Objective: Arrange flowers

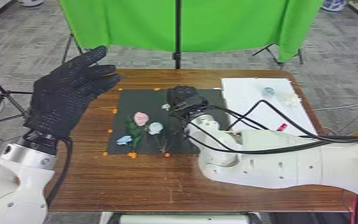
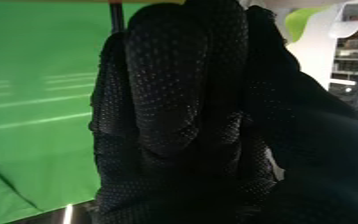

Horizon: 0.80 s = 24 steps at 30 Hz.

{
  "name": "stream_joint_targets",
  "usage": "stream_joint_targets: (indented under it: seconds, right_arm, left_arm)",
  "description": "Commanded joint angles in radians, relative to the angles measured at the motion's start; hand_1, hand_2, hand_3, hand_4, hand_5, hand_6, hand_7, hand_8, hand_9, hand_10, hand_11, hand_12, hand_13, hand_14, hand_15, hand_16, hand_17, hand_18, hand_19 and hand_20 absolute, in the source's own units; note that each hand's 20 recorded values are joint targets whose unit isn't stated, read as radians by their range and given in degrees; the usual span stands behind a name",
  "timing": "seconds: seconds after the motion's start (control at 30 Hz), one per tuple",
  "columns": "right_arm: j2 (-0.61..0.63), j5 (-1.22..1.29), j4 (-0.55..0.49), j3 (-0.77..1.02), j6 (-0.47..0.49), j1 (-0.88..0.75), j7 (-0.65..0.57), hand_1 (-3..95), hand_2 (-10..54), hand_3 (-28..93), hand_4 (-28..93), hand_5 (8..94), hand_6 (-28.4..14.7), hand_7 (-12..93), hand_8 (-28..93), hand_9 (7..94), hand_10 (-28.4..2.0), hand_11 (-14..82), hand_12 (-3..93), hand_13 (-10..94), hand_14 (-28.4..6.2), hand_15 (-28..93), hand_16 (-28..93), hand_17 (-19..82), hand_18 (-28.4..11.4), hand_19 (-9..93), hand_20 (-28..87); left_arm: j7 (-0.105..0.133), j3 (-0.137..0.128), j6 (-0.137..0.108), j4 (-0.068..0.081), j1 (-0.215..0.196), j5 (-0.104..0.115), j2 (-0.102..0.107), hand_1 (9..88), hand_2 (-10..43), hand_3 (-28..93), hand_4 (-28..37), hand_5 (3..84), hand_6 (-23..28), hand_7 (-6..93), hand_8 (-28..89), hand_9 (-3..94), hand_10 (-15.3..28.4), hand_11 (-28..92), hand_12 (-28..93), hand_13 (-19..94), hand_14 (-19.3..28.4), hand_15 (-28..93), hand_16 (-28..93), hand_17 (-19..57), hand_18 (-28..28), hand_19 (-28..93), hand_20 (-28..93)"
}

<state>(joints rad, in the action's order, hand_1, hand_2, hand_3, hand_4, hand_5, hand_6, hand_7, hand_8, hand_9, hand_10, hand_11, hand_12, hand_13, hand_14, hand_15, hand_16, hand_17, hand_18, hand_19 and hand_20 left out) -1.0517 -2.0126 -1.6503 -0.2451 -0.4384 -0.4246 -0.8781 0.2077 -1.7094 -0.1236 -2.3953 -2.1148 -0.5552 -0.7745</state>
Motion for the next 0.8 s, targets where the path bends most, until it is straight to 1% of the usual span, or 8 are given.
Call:
stream_joint_targets:
  seconds: [0.03,0.13,0.23,0.33,0.43,0.63,0.67,0.8]
  right_arm:
    - [-0.031,-0.002,0.0,-0.024,0.029,0.016,0.014,55.0,-9.5,70,-28,83.3,3.0,24,3,93.7,-5.1,23.4,24.1,88,-2.1,51,22,43,-14.7,93,-11]
    - [-0.04,0.004,-0.005,-0.036,0.036,0.014,0.012,54.9,-9.5,70,-28,83.2,3.0,24,3,93.7,-5.1,23.3,24.3,88,-2.1,51,22,43,-14.8,93,-11]
    - [-0.045,-0.012,-0.006,-0.042,0.05,0.01,0.014,54.6,-9.5,71,-28,83.1,3.1,23,3,93.7,-5.1,23.6,24.4,88,-2.1,51,22,43,-14.9,93,-11]
    - [-0.048,-0.004,-0.008,-0.044,0.056,0.011,0.006,54.4,-9.5,71,-28,82.9,3.2,23,2,93.7,-5.2,24.3,24.0,88,-2.1,51,21,43,-14.9,93,-10]
    - [-0.047,-0.001,-0.008,-0.042,0.064,0.008,0.003,54.0,-9.5,71,-28,81.9,3.0,22,2,93.7,-5.1,23.1,25.1,88,-2.2,52,21,43,-15.1,93,-10]
    - [-0.041,-0.007,-0.003,-0.038,0.109,-0.002,-0.001,53.7,-9.5,71,-28,79.8,2.5,22,1,93.7,-5.2,20.1,27.3,86,-2.5,52,21,42,-15.1,93,-9]
    - [-0.038,-0.007,-0.003,-0.035,0.115,-0.005,-0.003,53.8,-9.5,71,-28,79.4,2.4,22,1,93.7,-5.2,19.7,27.6,86,-2.4,52,21,42,-15.1,92,-9]
    - [-0.037,-0.007,0.0,-0.035,0.131,-0.009,-0.004,53.5,-9.5,71,-28,78.1,2.4,21,1,93.7,-5.1,18.3,29.1,86,-2.5,53,21,41,-15.2,92,-9]
  left_arm:
    - [0.009,0.01,-0.001,0.01,-0.001,0.011,0.014,24.2,7.4,76,-21.8,37.9,10.0,15.1,-10,34.1,21.9,30,12,24,28.4,52,-9,-8.9,25.7,56,27]
    - [0.011,0.006,0.006,0.011,-0.006,0.011,0.014,24.2,7.4,76,-21.8,37.9,10.0,15.2,-10,34.1,21.9,30,12,24,28.4,52,-9,-8.9,25.7,56,27]
    - [0.018,0.014,-0.001,0.011,-0.004,0.013,0.019,24.2,7.4,76,-21.8,37.9,10.0,15.2,-10,34.1,21.9,30,12,24,28.4,52,-9,-8.9,25.7,56,27]
    - [0.018,0.023,0.006,0.014,0.002,0.015,0.02,24.2,7.4,76,-21.8,37.9,10.0,15.2,-10,34.2,21.9,30,12,24,28.4,52,-9,-8.9,25.6,56,27]
    - [0.022,0.028,0.002,0.014,0.001,0.018,0.021,24.2,7.4,77,-21.8,37.9,10.0,15.2,-10,34.2,22.0,30,12,24,28.4,52,-9,-8.9,25.6,56,27]
    - [0.031,0.021,-0.006,0.012,-0.013,0.02,0.022,24.1,7.4,77,-21.8,37.9,10.1,15.2,-10,34.2,21.9,30,12,24,28.4,52,-9,-8.9,25.6,56,27]
    - [0.027,0.025,-0.005,0.014,-0.006,0.02,0.02,24.1,7.4,76,-21.8,37.9,10.0,15.2,-10,34.2,21.9,30,12,24,28.4,52,-9,-8.9,25.6,56,27]
    - [0.028,0.03,-0.007,0.017,-0.003,0.021,0.02,24.2,7.4,76,-21.8,37.9,10.1,15.2,-10,34.1,22.0,30,12,24,28.4,52,-9,-8.9,25.6,56,27]
